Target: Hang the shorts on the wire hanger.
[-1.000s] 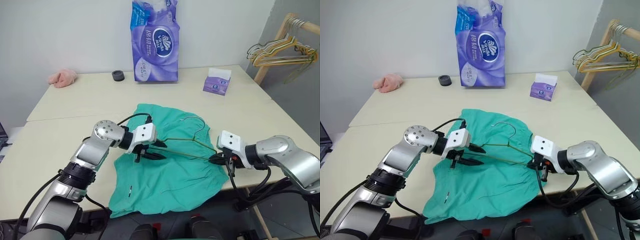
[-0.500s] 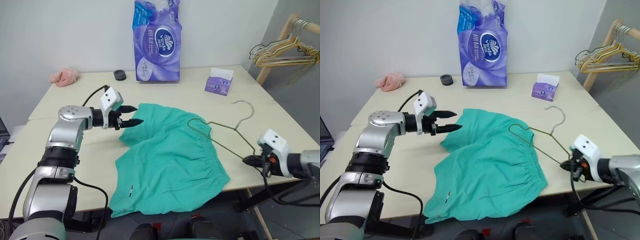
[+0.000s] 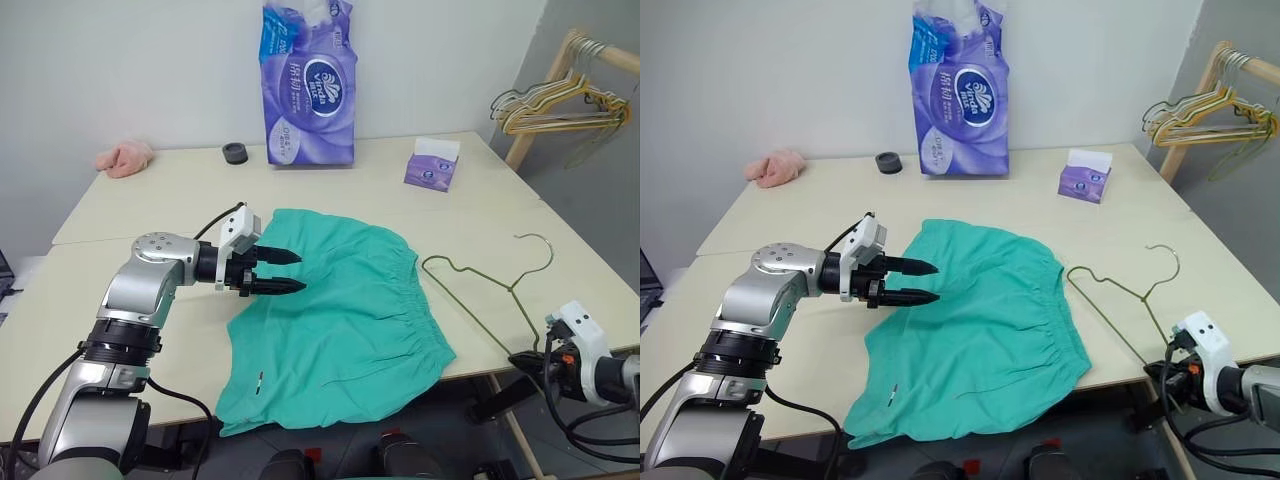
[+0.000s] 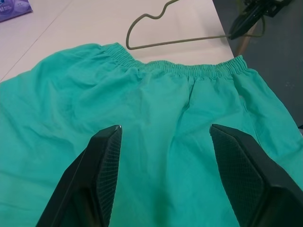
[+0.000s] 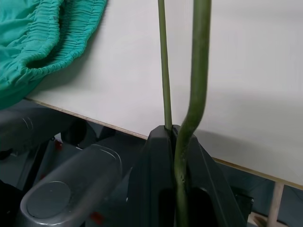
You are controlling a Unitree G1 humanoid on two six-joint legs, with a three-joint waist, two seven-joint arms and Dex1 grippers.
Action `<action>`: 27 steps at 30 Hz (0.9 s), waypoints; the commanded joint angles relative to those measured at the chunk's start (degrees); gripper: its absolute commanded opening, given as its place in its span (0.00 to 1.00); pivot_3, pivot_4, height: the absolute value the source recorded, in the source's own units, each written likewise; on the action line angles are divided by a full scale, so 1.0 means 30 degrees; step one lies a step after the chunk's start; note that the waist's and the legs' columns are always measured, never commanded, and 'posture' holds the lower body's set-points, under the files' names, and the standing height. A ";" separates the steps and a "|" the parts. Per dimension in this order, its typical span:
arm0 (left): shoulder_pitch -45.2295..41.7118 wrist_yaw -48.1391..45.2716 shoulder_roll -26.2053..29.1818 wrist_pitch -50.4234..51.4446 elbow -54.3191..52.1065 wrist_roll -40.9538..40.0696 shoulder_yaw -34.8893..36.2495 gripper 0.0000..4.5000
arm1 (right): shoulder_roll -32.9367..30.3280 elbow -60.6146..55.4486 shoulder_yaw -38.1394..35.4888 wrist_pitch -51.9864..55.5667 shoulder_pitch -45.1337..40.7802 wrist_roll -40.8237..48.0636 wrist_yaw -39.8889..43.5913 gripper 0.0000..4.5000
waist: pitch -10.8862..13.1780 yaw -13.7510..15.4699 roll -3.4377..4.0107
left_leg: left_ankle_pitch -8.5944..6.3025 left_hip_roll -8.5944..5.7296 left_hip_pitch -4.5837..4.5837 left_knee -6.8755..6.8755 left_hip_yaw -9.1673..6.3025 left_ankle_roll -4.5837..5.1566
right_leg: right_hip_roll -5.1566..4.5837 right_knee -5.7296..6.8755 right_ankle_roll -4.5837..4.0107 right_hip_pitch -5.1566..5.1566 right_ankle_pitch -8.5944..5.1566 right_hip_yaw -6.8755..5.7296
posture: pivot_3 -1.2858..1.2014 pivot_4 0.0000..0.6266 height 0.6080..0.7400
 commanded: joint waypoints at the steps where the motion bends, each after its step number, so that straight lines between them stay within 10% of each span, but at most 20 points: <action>1: -0.0337 0.0042 0.0303 -0.0286 -0.0688 -0.0084 0.0156 0.70 | -0.0149 -0.0166 0.0381 0.0151 -0.0444 0.0596 0.0074 0.00 | 0.0000 0.0014 0.0001 | 0.0000 0.0000 0.0000 0.0000 0.0000 0.0000 | 0.0000 0.0000 0.0000 0.0000 0.0000 0.0004 | 0.46 0.07 1.00; 27: -0.0188 0.1246 0.0505 -0.1288 -0.0354 0.0346 0.0308 0.70 | -0.0052 0.4939 0.5494 0.1844 -0.7555 0.2981 0.1962 0.00 | 0.0005 0.0079 -0.0018 | -0.0001 0.0001 -0.0025 -0.0001 -0.0025 0.0001 | -0.0013 -0.0009 -0.0086 -0.0016 0.0052 -0.0002 | 0.48 0.08 1.00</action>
